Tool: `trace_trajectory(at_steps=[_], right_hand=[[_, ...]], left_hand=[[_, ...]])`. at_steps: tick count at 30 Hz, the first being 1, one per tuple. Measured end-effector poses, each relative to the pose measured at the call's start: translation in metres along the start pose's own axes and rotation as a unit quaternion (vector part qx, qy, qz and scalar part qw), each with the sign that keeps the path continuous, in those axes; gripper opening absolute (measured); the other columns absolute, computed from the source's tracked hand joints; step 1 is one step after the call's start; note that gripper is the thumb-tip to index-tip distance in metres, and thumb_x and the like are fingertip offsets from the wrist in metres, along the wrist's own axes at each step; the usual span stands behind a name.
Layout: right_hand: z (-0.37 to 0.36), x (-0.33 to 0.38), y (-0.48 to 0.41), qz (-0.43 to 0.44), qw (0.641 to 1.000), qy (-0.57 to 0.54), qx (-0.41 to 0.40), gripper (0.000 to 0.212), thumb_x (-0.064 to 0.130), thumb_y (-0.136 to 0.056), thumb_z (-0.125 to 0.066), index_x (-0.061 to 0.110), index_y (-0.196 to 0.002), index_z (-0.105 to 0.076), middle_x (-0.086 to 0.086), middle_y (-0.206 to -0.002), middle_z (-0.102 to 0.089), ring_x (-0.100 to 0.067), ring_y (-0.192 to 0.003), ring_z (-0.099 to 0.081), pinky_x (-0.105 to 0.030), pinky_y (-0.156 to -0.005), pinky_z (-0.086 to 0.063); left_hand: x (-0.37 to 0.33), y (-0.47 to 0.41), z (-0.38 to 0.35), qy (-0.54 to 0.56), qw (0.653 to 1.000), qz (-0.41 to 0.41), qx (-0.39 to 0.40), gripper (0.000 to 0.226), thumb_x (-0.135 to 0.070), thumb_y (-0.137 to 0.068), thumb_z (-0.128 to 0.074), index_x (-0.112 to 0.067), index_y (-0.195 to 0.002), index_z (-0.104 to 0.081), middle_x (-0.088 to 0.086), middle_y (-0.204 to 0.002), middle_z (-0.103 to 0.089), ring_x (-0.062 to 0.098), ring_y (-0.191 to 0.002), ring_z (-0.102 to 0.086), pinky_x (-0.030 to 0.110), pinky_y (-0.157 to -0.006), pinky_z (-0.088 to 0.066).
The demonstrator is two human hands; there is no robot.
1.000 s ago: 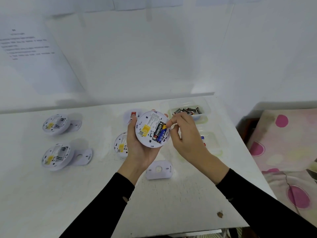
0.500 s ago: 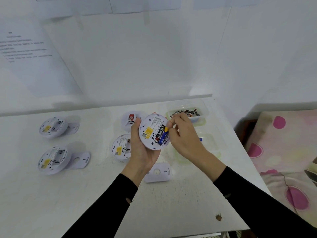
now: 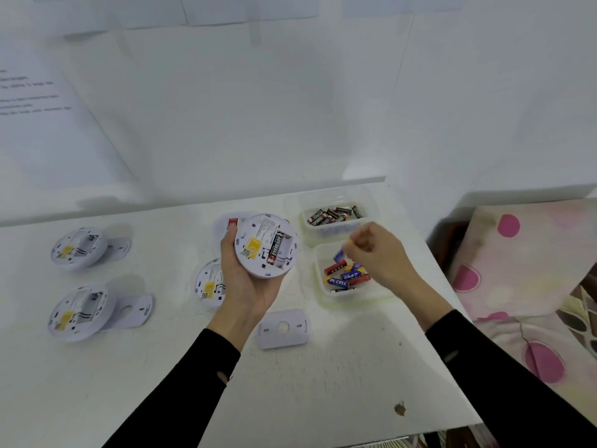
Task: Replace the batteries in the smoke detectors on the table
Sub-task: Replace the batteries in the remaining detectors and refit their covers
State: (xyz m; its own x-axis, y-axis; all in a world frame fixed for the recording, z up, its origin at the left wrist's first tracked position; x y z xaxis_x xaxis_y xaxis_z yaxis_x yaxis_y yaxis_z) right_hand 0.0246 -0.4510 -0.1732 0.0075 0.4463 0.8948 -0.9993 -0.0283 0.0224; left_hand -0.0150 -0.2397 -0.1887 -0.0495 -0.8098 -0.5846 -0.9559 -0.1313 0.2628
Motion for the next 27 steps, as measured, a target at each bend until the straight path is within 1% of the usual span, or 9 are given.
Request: trace_trajectory(at_steps=[4,7,8,11,13,15,18,23,27], right_hand=[[-0.007,-0.026,-0.006,-0.03,0.992,0.104,0.063,0.015,0.02,-0.082,-0.074,0.014,-0.086,-0.061,0.0,-0.081,-0.066,-0.01,-0.074,-0.061,-0.007,-0.053,-0.041],[-0.013,-0.031,-0.007,-0.006,0.983,0.17,0.072,0.012,0.021,-0.085,-0.071,0.015,-0.085,-0.062,-0.001,-0.091,-0.065,-0.015,-0.079,-0.063,-0.022,-0.069,-0.05],[-0.013,-0.029,-0.007,0.018,0.981,0.187,0.053,0.01,0.022,-0.086,-0.07,0.016,-0.087,-0.062,0.0,-0.095,-0.062,-0.012,-0.078,-0.06,-0.025,-0.073,-0.048],[-0.014,0.002,0.005,0.152,0.981,0.115,-0.031,0.004,0.018,-0.087,-0.067,0.018,-0.089,-0.063,0.005,-0.096,-0.058,0.001,-0.073,-0.05,-0.01,-0.071,-0.037],[-0.021,0.029,0.018,0.257,0.964,0.062,-0.043,0.011,0.014,-0.085,-0.069,0.014,-0.095,-0.065,0.002,-0.102,-0.059,-0.001,-0.088,-0.054,-0.007,-0.079,-0.038],[-0.032,0.044,0.029,0.305,0.951,0.049,-0.019,0.025,0.014,-0.082,-0.071,0.013,-0.106,-0.064,-0.001,-0.118,-0.056,-0.008,-0.111,-0.054,-0.01,-0.091,-0.039],[-0.044,0.048,0.035,0.302,0.952,0.047,0.015,0.038,0.016,-0.08,-0.073,0.015,-0.114,-0.059,-0.001,-0.134,-0.049,-0.008,-0.127,-0.045,-0.005,-0.094,-0.035],[-0.047,0.051,0.04,0.288,0.956,0.045,0.033,0.043,0.015,-0.08,-0.071,0.016,-0.119,-0.051,0.0,-0.14,-0.043,-0.006,-0.131,-0.039,-0.006,-0.099,-0.032],[-0.048,0.052,0.041,0.286,0.956,0.058,0.035,0.051,0.015,-0.079,-0.07,0.017,-0.122,-0.043,0.004,-0.125,-0.048,-0.01,-0.118,-0.046,-0.017,-0.094,-0.04]], left_hand=[[0.003,-0.004,-0.001,0.005,1.0,0.014,-0.013,0.078,-0.061,-0.087,-0.053,-0.012,-0.148,-0.042,0.019,-0.149,-0.045,0.034,-0.126,-0.051,0.046,-0.105,-0.042],[0.006,-0.003,-0.004,0.007,1.0,0.029,-0.005,0.073,-0.061,-0.093,-0.043,-0.01,-0.145,-0.046,0.02,-0.138,-0.056,0.033,-0.119,-0.056,0.046,-0.103,-0.042],[0.007,-0.002,-0.006,0.008,0.999,0.034,0.001,0.071,-0.061,-0.094,-0.042,-0.01,-0.143,-0.048,0.02,-0.133,-0.059,0.032,-0.117,-0.057,0.045,-0.103,-0.042],[0.009,-0.002,-0.011,0.016,0.999,0.041,0.021,0.063,-0.059,-0.095,-0.039,-0.012,-0.134,-0.056,0.02,-0.132,-0.059,0.034,-0.119,-0.056,0.046,-0.101,-0.044],[0.011,-0.001,-0.013,0.014,0.999,0.037,0.029,0.06,-0.058,-0.097,-0.037,-0.012,-0.13,-0.057,0.021,-0.134,-0.057,0.034,-0.12,-0.054,0.045,-0.098,-0.046],[0.013,-0.001,-0.015,0.006,0.999,0.031,0.037,0.057,-0.056,-0.097,-0.036,-0.013,-0.125,-0.06,0.019,-0.127,-0.06,0.031,-0.112,-0.057,0.041,-0.09,-0.05],[0.015,0.002,-0.019,-0.018,0.999,0.025,0.04,0.056,-0.055,-0.097,-0.037,-0.013,-0.114,-0.07,0.012,-0.109,-0.069,0.023,-0.096,-0.066,0.033,-0.082,-0.053],[0.014,0.007,-0.022,-0.052,0.997,0.007,0.051,0.053,-0.054,-0.09,-0.043,-0.016,-0.095,-0.08,0.01,-0.1,-0.074,0.019,-0.088,-0.071,0.029,-0.075,-0.059],[0.015,0.007,-0.021,-0.069,0.996,0.002,0.055,0.051,-0.054,-0.087,-0.046,-0.016,-0.109,-0.073,0.01,-0.106,-0.072,0.021,-0.095,-0.069,0.032,-0.082,-0.057]])
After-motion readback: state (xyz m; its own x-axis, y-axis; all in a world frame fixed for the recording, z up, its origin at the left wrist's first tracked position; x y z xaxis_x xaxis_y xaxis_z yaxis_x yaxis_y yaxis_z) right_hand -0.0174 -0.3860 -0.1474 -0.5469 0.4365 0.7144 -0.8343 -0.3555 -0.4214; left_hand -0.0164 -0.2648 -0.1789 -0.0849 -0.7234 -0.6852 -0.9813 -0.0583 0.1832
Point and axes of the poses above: each hand's wrist, its own y-axis away from the middle knuckle, its own z-axis out of the back of the hand, x = y × z, the point moved 3 cm from there along -y, towards the middle knuckle
